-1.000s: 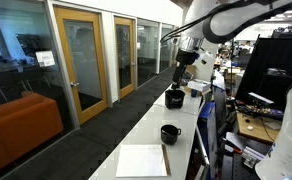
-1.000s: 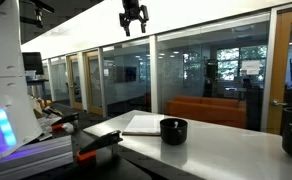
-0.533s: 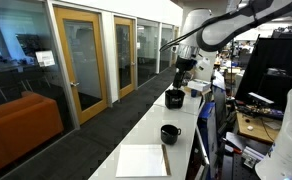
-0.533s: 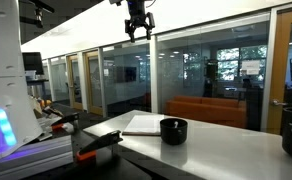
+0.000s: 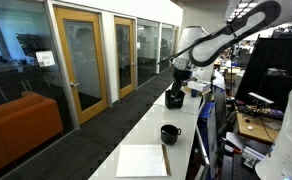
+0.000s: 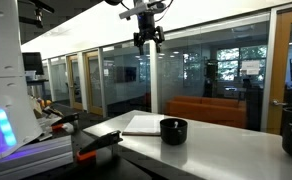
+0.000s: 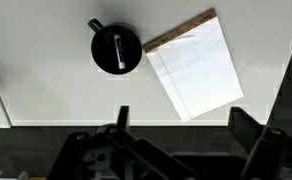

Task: Remove the marker from the black mug and place it on the book, put the black mug on top of the book

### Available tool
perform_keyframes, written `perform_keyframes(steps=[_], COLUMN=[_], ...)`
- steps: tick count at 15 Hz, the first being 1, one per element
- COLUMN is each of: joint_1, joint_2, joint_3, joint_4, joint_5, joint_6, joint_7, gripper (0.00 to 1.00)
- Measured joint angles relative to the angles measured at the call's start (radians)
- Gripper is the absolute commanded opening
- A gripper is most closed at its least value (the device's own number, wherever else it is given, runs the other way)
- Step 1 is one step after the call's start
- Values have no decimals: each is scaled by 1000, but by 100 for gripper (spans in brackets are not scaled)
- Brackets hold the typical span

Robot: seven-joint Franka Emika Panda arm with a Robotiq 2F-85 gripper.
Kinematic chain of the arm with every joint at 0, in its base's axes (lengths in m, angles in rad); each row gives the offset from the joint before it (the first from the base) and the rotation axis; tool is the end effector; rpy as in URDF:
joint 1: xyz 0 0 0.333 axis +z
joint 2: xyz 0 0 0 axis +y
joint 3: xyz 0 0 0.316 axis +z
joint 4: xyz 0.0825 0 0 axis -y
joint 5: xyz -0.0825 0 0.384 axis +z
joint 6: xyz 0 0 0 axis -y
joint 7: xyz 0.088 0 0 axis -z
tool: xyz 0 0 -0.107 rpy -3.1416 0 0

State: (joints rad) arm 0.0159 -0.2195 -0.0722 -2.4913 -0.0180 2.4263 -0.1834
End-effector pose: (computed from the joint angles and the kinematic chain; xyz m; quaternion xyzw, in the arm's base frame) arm 0.4611 -0.0260 0.3823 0.9946 0.0699 0.0766 0.0077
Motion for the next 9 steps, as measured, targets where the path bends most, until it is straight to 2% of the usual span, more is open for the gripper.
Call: perform_keyframes(steps=[3,9], joint_1=[-17,-35], joint_2=[55,107], joint_3=[-1,-1], joint_4=[0,2], joint_5=[-31,-95], joint_6=[54,82], joint_7=[0,45], gripper=[100,100])
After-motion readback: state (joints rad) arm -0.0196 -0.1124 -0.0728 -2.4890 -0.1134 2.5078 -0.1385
